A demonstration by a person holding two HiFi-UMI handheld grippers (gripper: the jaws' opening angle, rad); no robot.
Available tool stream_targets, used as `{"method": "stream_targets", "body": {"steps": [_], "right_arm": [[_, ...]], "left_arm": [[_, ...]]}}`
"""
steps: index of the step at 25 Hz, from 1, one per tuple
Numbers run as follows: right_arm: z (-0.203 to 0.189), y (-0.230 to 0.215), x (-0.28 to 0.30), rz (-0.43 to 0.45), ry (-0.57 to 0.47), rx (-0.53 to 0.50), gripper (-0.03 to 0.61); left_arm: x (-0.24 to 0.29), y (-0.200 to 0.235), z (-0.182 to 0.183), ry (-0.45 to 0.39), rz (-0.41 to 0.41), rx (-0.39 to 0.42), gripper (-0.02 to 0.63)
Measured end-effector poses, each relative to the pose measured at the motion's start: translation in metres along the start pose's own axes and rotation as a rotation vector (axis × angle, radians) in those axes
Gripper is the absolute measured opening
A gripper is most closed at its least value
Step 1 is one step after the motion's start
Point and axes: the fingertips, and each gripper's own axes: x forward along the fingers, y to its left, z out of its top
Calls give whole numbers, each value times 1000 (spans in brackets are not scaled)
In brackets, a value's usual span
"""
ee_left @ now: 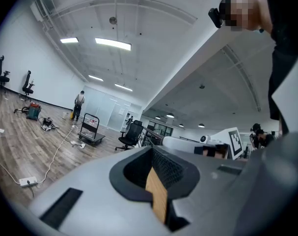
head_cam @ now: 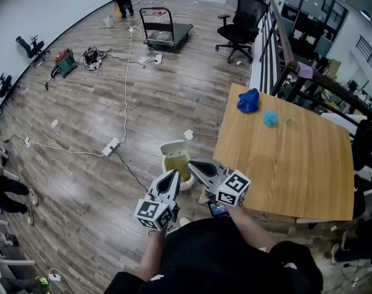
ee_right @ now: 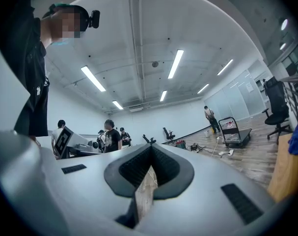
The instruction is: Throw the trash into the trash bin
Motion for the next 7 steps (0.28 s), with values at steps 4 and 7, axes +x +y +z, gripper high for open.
{"method": "stream_targets", "body": {"steps": [4,7], "right_arm": [[-3,0,0,-4,-2,4,-2],[-3,2,1,-7,-7,3,-2]], "left_arm": [[-2,0,-4,6,-2,-2,8],[-3,0,-3,4,-3,-7,8]]}}
